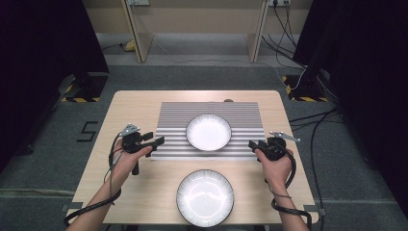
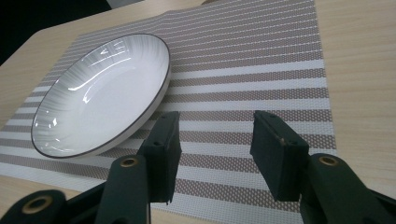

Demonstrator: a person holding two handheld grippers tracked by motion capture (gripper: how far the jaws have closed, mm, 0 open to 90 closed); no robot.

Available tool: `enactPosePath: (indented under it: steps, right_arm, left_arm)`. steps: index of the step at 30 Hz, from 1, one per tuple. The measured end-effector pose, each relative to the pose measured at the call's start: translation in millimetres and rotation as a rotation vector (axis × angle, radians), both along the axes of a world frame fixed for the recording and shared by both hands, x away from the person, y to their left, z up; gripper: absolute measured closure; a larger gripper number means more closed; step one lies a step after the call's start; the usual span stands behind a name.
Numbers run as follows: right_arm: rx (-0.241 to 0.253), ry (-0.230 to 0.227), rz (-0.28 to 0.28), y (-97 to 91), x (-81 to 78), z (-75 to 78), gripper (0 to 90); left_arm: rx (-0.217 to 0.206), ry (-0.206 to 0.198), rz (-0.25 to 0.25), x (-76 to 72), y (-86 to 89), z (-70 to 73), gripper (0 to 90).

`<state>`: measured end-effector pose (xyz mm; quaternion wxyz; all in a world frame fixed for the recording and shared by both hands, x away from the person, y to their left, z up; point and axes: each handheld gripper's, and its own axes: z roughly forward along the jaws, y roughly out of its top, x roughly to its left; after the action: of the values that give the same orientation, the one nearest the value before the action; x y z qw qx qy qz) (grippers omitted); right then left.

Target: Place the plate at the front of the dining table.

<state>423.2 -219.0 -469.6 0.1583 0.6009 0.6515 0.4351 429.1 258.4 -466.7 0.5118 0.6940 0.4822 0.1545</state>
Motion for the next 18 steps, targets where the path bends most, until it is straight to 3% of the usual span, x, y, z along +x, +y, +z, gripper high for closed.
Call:
enactPosePath:
  steps: [11,15,18]
  right_arm:
    - [-0.015,-0.006,-0.023,-13.8,-17.3,1.6,51.9]
    - [-0.016,-0.004,-0.031,-18.3,-25.5,-0.9,51.7]
    - [-0.021,-0.002,-0.039,-21.5,-29.6,-3.3,51.7]
  left_arm:
    - [-0.002,0.002,0.01,-16.1,20.0,-3.2,35.4]
    - [-0.028,0.001,0.043,-21.9,30.4,-5.2,35.4]
    - [-0.021,0.006,0.046,-26.4,35.1,-8.6,35.4]
